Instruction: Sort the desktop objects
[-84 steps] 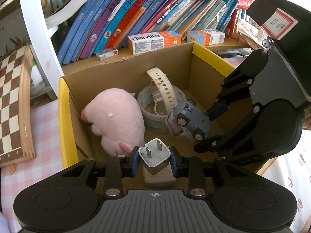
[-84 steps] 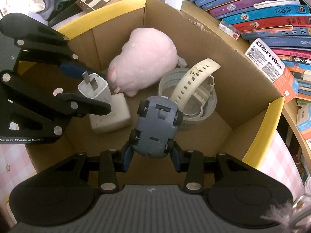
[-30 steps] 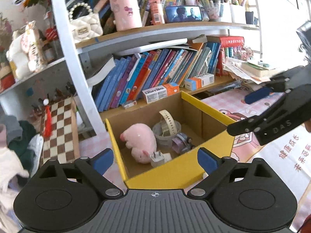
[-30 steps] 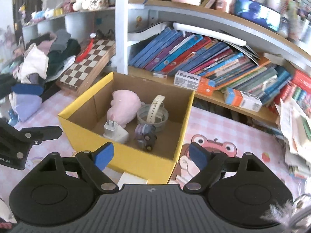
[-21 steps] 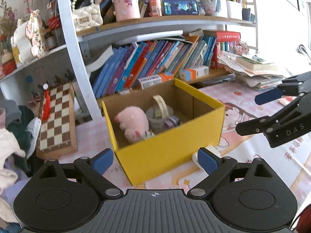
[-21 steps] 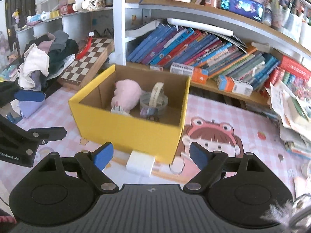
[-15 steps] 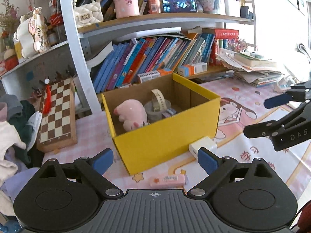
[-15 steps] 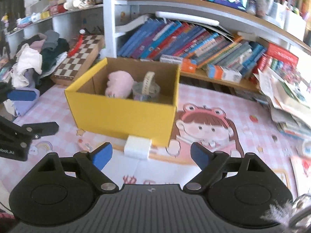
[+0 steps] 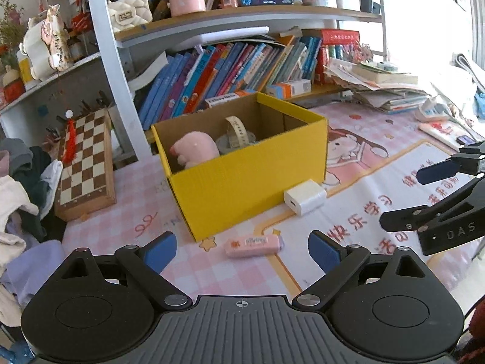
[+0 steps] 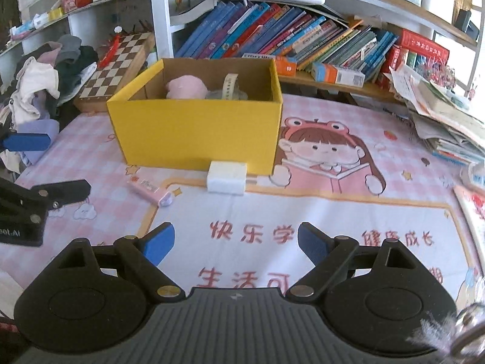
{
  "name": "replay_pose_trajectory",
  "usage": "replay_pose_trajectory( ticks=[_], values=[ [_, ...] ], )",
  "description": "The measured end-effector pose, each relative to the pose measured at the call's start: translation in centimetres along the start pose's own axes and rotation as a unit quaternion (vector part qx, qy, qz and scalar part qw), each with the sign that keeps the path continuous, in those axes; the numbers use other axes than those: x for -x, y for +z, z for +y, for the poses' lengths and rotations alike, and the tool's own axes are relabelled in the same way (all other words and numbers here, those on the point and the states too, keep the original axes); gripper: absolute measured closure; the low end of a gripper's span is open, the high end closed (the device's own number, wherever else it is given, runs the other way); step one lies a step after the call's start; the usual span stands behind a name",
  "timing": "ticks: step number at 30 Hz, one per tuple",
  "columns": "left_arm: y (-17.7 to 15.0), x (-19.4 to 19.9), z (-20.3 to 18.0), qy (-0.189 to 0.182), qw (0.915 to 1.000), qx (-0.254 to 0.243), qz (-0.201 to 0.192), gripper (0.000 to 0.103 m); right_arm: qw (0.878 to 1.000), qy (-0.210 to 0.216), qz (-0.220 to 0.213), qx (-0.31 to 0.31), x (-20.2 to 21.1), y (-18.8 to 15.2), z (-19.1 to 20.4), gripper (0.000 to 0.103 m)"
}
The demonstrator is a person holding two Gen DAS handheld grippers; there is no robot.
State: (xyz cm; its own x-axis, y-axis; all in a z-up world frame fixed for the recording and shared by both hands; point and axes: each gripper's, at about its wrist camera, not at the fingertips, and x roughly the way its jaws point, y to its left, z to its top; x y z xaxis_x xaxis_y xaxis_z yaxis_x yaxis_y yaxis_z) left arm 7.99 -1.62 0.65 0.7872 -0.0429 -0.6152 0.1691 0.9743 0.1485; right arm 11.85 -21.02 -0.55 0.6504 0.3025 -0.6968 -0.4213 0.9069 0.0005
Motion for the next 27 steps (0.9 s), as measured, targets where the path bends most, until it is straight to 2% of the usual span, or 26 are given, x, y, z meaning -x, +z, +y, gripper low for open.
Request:
replay_pose_trajectory(
  ticks=[5, 8, 13, 15, 27],
  values=[
    [-1.6, -0.5, -1.0, -0.013, 0.9993, -0.024, 0.025, 0.007, 1.0, 0.001, 0.018, 0.008, -0.4, -0.7, 1.3, 0.015],
    [-2.0, -0.3, -1.2, -0.018, 0.999, -0.032, 0.027, 0.007, 1.0, 0.001, 0.028, 0.008, -0.5, -1.0, 1.8, 0.015],
    [-2.4, -0.1, -0.6, -0.016, 0.9991, -0.025, 0.03, 0.007, 0.999, -0.002, 0.039, 0.003, -0.7, -1.5, 2.3, 0.014],
    [-2.5, -0.1, -0.3, -0.014, 0.9992, -0.021, 0.031, 0.007, 0.999, -0.002, 0.042, 0.005, -0.7, -1.6, 2.6, 0.01],
    [-2.9, -0.3, 0.9, -0.01, 0.9991, -0.007, 0.04, 0.007, 0.998, 0.002, 0.052, 0.022, -1.2, -1.6, 4.3, 0.01]
  ],
)
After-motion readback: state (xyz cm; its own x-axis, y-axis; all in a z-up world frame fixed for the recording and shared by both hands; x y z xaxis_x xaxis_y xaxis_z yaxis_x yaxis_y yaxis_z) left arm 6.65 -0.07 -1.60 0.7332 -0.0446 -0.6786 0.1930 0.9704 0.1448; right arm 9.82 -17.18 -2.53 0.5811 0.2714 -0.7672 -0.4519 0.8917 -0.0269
